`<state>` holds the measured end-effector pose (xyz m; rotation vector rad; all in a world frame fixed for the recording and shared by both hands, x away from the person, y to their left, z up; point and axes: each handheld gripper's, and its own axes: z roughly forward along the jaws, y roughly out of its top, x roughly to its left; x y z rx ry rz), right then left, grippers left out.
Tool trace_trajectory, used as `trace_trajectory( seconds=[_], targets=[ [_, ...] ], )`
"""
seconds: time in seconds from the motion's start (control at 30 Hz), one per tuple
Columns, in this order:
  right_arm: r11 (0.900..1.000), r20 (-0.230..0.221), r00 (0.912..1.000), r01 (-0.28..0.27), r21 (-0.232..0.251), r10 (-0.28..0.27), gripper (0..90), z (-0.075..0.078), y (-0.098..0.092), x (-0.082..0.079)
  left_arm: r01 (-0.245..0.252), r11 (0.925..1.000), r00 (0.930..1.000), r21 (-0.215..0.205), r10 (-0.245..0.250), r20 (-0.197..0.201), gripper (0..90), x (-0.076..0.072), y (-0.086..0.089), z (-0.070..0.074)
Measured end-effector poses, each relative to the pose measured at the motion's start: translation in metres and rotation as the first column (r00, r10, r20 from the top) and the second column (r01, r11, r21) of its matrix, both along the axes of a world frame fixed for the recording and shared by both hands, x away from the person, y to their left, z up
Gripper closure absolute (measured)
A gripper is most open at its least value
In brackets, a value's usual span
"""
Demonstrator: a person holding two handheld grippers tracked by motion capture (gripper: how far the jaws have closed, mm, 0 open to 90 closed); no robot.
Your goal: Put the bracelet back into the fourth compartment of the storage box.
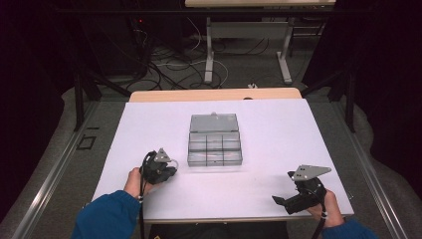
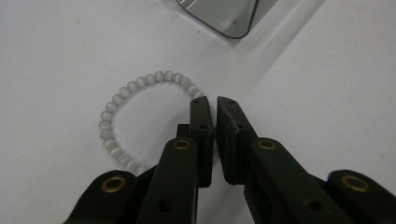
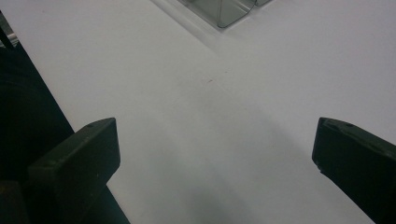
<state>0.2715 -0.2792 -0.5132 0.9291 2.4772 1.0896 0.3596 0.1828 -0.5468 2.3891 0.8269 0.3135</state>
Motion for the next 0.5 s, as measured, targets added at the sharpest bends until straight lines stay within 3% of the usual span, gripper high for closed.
trace_trajectory(
  seconds=[0.07, 0.5],
  targets=[
    [1.0, 0.0, 1.0, 0.0, 0.0, 0.0, 0.5, 0.0, 0.0, 0.0, 0.005, 1.0, 0.9999, 0.006, -0.005, -0.01, 85.4, 0.0, 0.001, 0.002],
    [1.0, -0.006, 1.0, -0.002, -0.007, 0.002, 0.5, 0.001, 0.0, 0.0, -0.016, 0.9998, 0.9989, -0.011, 0.016, 0.043, 85.5, -0.004, 0.004, 0.013]
  ],
)
